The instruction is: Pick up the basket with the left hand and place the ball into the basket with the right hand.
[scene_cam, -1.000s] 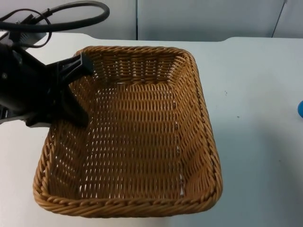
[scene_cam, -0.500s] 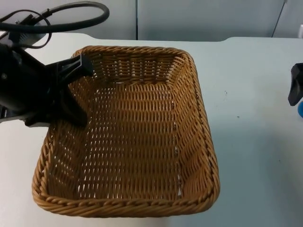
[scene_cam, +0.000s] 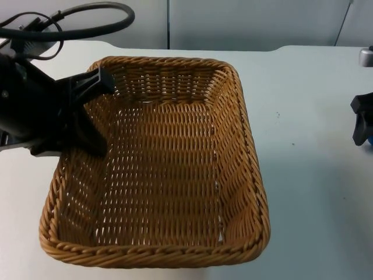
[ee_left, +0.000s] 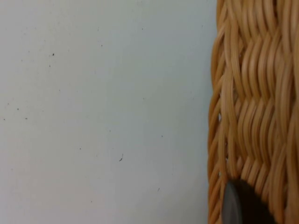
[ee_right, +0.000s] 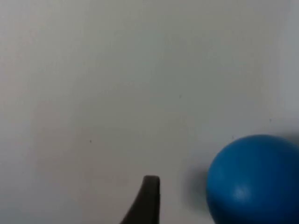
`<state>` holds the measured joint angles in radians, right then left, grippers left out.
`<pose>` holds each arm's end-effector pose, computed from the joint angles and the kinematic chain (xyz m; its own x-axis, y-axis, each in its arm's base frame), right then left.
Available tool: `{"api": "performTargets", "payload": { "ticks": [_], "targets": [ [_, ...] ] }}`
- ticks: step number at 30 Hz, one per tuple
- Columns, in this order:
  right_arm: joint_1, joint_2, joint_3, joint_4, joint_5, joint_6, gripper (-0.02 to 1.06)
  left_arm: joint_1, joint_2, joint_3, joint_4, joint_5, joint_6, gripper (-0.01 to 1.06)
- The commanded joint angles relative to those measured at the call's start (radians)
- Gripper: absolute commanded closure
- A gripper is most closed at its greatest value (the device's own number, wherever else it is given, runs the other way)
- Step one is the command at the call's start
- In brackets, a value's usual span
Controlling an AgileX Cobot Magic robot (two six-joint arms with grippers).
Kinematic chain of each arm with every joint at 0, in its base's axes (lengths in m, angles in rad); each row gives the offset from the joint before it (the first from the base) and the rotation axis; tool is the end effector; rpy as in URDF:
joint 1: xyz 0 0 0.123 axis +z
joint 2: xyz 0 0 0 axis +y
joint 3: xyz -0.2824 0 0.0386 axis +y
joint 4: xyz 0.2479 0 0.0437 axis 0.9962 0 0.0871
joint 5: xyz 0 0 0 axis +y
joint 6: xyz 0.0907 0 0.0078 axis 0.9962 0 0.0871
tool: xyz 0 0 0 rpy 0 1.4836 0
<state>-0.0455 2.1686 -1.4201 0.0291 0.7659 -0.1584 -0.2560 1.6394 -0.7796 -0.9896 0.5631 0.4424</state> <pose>0.4148 -0.0170 0.1079 -0.9852 -0.0922 -0.1447 -0.0933 0.9956 0.0001 0.2694 -0.1126 0.1699 -0.9613 -0.1656 -0.2199 -0.0153 0.8296 -0.5581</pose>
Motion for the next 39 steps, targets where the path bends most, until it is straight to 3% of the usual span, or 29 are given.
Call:
{"api": "performTargets", "payload": {
  "ticks": [1,3,4,8,9,13,19,28,31,39],
  "targets": [
    [-0.004,0.002,-0.006,0.002,-0.012,0.007,0.29,-0.007,-0.014,-0.001,-0.013,0.004,-0.006,1.05],
    [-0.004,0.006,-0.006,-0.004,-0.021,0.026,0.42,-0.007,-0.014,-0.001,-0.013,0.006,-0.006,1.05],
    [-0.004,0.006,-0.006,-0.004,-0.021,0.026,0.42,-0.007,-0.014,-0.001,-0.013,0.006,-0.006,1.05],
    [-0.004,0.006,-0.006,-0.004,-0.038,0.028,0.71,-0.007,-0.014,-0.001,-0.008,0.009,-0.006,1.05],
    [-0.004,0.006,-0.006,-0.004,-0.038,0.028,0.71,-0.007,-0.014,-0.001,-0.008,0.009,-0.006,1.05],
    [-0.004,0.006,-0.006,-0.004,-0.031,0.028,1.05,-0.007,-0.014,-0.001,-0.006,0.009,-0.006,1.05],
    [-0.004,-0.027,-0.006,-0.004,0.007,0.028,1.05,-0.007,-0.014,-0.001,-0.006,0.009,-0.006,1.05],
    [0.017,-0.300,-0.050,0.033,0.104,-0.008,1.05,-0.007,-0.014,-0.001,-0.004,0.010,-0.006,1.05],
    [0.080,-0.428,-0.099,0.033,0.211,-0.035,1.05,-0.007,-0.014,-0.001,0.000,0.006,-0.006,1.05],
    [0.267,-0.608,-0.109,0.054,0.234,-0.032,1.05,-0.007,-0.014,-0.001,0.000,0.008,-0.006,1.05]
  ]
}}
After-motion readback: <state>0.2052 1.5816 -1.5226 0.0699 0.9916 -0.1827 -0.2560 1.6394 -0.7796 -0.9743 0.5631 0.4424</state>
